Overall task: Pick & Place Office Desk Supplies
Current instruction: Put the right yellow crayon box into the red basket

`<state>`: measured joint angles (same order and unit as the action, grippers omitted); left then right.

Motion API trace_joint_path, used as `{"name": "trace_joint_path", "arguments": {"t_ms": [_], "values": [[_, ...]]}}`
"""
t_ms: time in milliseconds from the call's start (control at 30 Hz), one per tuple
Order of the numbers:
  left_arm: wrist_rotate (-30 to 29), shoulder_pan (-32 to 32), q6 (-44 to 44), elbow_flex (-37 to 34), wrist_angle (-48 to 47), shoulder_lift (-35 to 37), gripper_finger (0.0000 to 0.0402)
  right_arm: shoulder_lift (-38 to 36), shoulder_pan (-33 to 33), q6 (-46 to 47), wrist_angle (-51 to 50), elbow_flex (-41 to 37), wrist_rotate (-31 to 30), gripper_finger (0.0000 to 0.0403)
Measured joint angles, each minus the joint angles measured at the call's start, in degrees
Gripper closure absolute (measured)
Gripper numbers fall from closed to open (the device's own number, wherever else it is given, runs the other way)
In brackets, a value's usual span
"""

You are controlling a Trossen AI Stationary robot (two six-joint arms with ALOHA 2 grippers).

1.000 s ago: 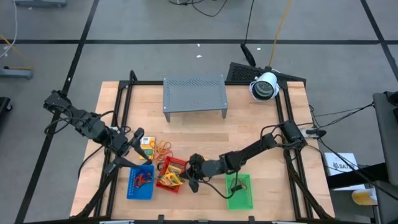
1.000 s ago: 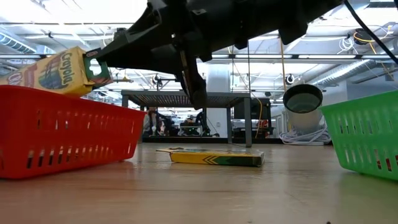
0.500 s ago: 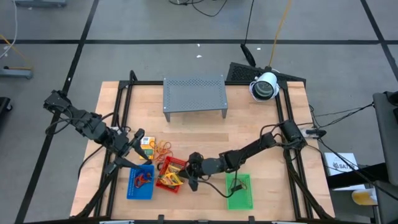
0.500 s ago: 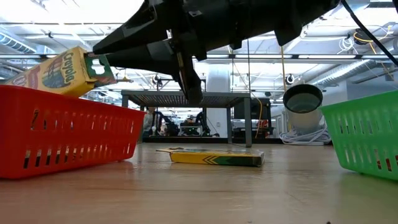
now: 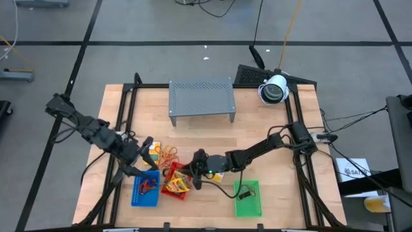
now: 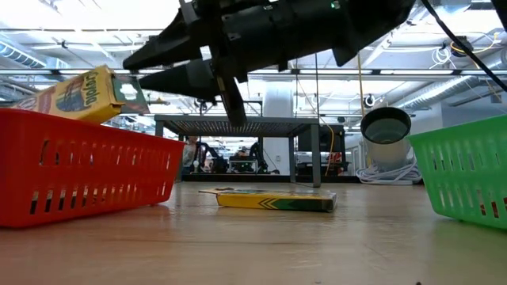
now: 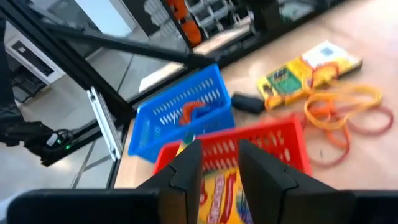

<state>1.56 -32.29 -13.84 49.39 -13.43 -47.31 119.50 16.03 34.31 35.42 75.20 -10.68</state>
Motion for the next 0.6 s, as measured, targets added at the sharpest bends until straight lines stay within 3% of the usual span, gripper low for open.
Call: {"name": "trace_joint_path", "arguments": {"t_ms": [167,433,600], "values": [[0.0,0.0,-3.0,0.0,-0.5,-1.9,0.0220,-0.3,-0.7,-4.6,6.3,0.0,0.2,0.0307],[-0.3,-2.1,-8.9,0.0,-6.7,-3.3,0.0220,-7.9,-0.1,-14.4,3.9,0.0,-0.2,0.0305],[0.4,-4.6,-12.2,0.0,-6.8,-8.1,0.0220,-15.5,1.1,-21.9,-3.7,0.0,-7.3,0.0305]]}}
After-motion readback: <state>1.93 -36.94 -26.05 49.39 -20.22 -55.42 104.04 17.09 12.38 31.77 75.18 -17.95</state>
